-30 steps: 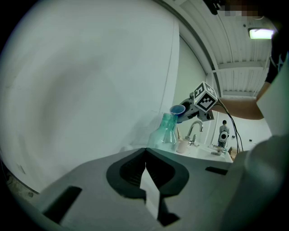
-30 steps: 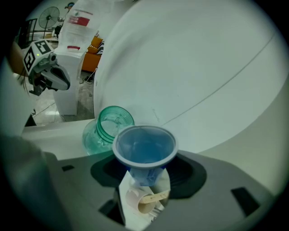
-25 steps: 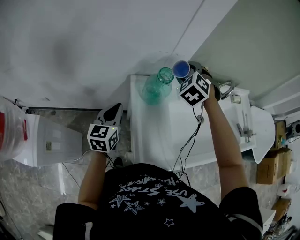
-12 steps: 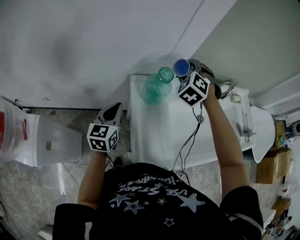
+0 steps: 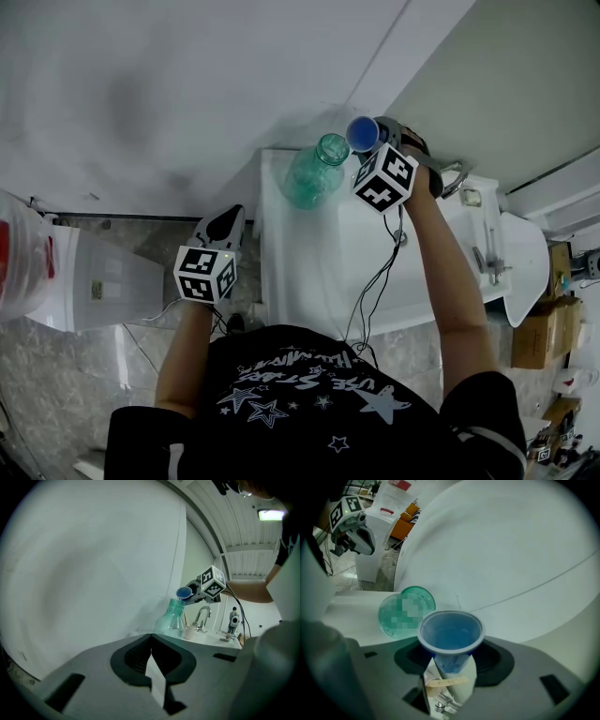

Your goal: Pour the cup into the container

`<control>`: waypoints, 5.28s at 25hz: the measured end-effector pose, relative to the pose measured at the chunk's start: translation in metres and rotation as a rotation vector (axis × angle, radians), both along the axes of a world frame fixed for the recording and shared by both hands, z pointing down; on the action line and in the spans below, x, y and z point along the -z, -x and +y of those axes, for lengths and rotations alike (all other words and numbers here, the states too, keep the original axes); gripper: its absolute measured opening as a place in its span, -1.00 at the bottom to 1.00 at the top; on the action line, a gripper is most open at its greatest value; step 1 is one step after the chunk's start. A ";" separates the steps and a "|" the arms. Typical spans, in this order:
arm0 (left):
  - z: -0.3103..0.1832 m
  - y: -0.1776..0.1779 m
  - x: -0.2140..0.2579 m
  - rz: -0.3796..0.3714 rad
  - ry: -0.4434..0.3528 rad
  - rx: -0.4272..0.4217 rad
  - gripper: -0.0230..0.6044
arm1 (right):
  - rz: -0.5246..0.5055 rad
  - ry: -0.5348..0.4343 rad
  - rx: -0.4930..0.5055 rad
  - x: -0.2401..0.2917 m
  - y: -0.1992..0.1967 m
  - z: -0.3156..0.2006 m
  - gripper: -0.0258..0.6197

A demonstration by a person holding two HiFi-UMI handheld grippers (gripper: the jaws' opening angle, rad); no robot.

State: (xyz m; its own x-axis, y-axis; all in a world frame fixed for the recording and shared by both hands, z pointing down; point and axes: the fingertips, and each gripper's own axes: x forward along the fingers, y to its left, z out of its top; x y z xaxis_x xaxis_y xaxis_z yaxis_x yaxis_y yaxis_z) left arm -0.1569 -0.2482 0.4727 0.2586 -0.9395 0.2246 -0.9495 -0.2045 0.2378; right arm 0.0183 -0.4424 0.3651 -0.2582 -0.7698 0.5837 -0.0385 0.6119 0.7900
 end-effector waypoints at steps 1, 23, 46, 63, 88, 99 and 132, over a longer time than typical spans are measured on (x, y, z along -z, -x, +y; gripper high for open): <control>0.000 0.000 0.000 0.001 0.000 0.001 -0.89 | -0.001 0.000 -0.001 -0.001 0.000 0.000 -0.14; 0.005 0.002 0.006 -0.008 -0.005 0.005 -0.89 | -0.391 0.196 -0.100 0.011 -0.001 0.014 -0.14; 0.027 -0.019 -0.002 -0.047 0.049 -0.097 -0.89 | -0.873 0.385 -0.245 -0.072 -0.032 0.094 -0.13; 0.020 -0.024 -0.031 -0.029 0.122 -0.207 -0.89 | -0.995 0.454 -0.375 -0.180 -0.005 0.123 -0.12; 0.027 -0.012 -0.078 0.025 0.187 -0.351 -0.89 | -0.964 0.452 -0.453 -0.218 0.019 0.133 0.03; 0.059 -0.013 -0.075 0.029 0.176 -0.297 -0.89 | -1.070 0.426 -0.518 -0.207 -0.010 0.170 0.17; 0.285 -0.136 0.000 -0.019 0.016 -0.338 -0.89 | -1.143 0.200 -0.450 -0.100 -0.132 0.433 -0.91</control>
